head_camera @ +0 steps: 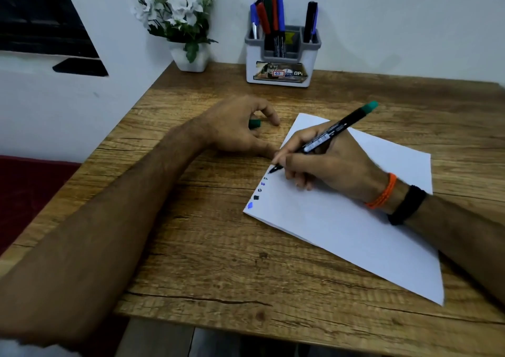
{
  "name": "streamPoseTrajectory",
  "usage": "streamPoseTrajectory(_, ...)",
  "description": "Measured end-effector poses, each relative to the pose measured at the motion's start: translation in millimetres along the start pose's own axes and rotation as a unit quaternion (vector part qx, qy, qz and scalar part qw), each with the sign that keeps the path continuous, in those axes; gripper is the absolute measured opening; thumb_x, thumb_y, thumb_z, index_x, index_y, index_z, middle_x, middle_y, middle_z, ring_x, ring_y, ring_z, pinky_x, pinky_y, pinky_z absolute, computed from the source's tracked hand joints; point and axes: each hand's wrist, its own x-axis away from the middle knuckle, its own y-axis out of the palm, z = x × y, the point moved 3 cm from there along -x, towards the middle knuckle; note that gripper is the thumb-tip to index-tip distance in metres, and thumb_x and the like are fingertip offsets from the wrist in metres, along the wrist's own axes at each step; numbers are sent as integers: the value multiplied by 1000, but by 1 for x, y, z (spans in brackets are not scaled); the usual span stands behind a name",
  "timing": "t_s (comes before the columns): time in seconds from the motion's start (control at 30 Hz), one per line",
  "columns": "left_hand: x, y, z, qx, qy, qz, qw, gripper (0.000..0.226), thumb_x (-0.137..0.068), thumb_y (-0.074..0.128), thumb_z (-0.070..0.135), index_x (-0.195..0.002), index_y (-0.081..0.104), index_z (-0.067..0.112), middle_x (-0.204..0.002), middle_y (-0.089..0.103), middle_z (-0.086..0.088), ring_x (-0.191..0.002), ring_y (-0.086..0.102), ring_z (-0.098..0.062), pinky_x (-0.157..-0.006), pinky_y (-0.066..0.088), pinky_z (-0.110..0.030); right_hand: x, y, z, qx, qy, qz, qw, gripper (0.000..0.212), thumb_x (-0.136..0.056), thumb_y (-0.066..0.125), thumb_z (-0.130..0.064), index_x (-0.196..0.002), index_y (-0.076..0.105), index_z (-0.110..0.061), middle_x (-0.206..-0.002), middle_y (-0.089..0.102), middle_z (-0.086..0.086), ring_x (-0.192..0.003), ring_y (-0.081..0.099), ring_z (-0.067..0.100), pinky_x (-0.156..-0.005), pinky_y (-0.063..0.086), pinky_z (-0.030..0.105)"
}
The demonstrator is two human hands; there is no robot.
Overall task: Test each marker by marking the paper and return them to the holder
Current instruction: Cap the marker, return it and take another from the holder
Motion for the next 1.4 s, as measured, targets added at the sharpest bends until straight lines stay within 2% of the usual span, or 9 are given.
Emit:
streamPoseTrajectory(0.3, -1, -6, -2, 51, 0, 21, 998, 43, -72, 78, 44, -108, 63, 27, -75, 51, 19, -63, 50, 1, -58, 37, -19, -9, -26, -7, -178, 12, 34, 983, 25, -83, 56, -21, -89, 74, -7, -73, 70, 8, -55, 62, 14, -49, 48, 22)
streamPoseTrajectory(0.4, -3, -8, -5, 95, 20, 36, 995, 27, -84, 69, 38, -108, 65, 26, -91, 64, 11, -84, 59, -3, -73, 44, -27, -8, -40, -12, -161, 18, 57, 985, 34, -83, 50, -26, -98, 74, -6, -83, 73, 12, -59, 63, 16, -52, 49, 22)
streamPoseTrajectory(0.5, -5, -6, -3, 151, 27, 31, 988, 16, -94, 59, 19, -109, 61, 22, -98, 72, 4, -92, 65, -6, -84, 48, -29, -7, -49, -15, -139, 6, 105, 985, 19, -89, 55, -20, -97, 69, -9, -87, 75, 15, -55, 63, 16, -50, 47, 22)
streamPoseTrajectory(0.6, -3, -4, 6, 183, 52, 42, 981, 18, -96, 51, 6, -109, 57, 16, -98, 73, 0, -83, 66, -4, -71, 46, -19, -7, -55, -17, -111, -5, 156, 982, 10, -94, 58, -14, -88, 66, -12, -80, 75, 10, -50, 59, 16, -49, 45, 24)
streamPoseTrajectory(0.7, -3, -5, 9, 196, 74, 70, 975, 19, -95, 55, 6, -108, 63, 17, -95, 71, -2, -85, 66, -12, -71, 51, -28, -6, -58, -17, -90, -16, 173, 981, 9, -93, 62, -13, -89, 69, -9, -75, 72, 7, -49, 56, 16, -48, 44, 24)
streamPoseTrajectory(0.77, -3, -6, 10, 186, 87, 81, 975, 20, -93, 58, 10, -108, 66, 21, -91, 68, -4, -77, 62, -15, -70, 53, -36, -6, -59, -16, -97, -15, 169, 981, 11, -93, 61, -13, -92, 70, -8, -78, 73, 9, -50, 56, 16, -49, 44, 24)
streamPoseTrajectory(1.0, -3, -4, 15, 180, 116, 80, 974, 25, -93, 59, 10, -116, 67, 17, -80, 65, 2, -68, 57, -10, -64, 48, -26, -6, -61, -12, -127, 0, 126, 984, 22, -89, 56, -22, -97, 75, -13, -92, 76, 15, -55, 61, 17, -53, 46, 24)
streamPoseTrajectory(1.13, -1, -2, 20, 185, 139, 70, 970, 28, -93, 58, 8, -119, 66, 16, -93, 69, -6, -69, 55, -13, -62, 47, -24, -7, -57, -10, -132, 6, 92, 987, 25, -89, 55, -23, -104, 71, -11, -98, 76, 14, -57, 65, 19, -55, 47, 26)
streamPoseTrajectory(1.4, -3, -3, 18, 271, 126, 97, 949, 13, -93, 56, 10, -101, 62, 2, -80, 70, -4, -63, 58, -11, -55, 47, -24, -10, -61, -5, -89, -57, 156, 982, 15, -82, 75, -19, -89, 75, -6, -68, 69, 6, -47, 51, 14, -45, 42, 21)
